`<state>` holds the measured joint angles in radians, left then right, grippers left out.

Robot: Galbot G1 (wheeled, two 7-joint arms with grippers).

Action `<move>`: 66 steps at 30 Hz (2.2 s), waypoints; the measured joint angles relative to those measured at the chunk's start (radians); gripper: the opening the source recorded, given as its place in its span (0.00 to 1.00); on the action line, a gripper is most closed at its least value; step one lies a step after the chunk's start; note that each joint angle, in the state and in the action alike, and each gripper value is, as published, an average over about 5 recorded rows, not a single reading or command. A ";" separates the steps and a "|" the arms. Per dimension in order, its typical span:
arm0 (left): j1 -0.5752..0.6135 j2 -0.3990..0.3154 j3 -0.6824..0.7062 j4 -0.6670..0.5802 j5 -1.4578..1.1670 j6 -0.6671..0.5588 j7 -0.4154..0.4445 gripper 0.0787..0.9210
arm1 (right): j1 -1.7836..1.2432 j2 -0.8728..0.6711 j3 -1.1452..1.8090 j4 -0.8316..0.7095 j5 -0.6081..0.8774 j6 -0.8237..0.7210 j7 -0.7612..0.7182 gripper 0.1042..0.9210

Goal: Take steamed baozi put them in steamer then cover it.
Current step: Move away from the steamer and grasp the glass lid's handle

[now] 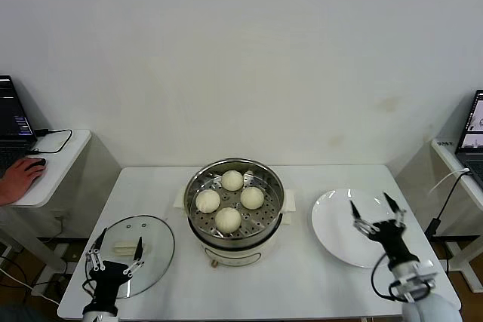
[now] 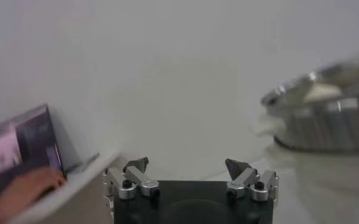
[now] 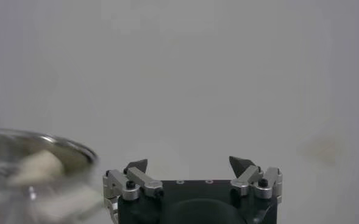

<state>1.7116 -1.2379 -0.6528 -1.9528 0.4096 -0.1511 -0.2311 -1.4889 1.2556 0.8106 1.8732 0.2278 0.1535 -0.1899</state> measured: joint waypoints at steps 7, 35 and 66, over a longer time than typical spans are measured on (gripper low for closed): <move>0.041 0.034 -0.082 0.068 0.329 -0.056 -0.040 0.88 | -0.049 0.080 0.087 -0.008 -0.031 0.028 0.013 0.88; -0.146 0.136 -0.097 0.379 0.851 -0.127 -0.069 0.88 | -0.113 0.184 0.176 -0.047 -0.082 0.060 0.017 0.88; -0.320 0.169 -0.022 0.499 0.883 -0.136 -0.035 0.88 | -0.135 0.218 0.187 -0.046 -0.110 0.065 0.012 0.88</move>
<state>1.3912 -1.0688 -0.6747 -1.4542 1.2924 -0.2875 -0.2663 -1.6234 1.4735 0.9971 1.8273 0.1175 0.2188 -0.1782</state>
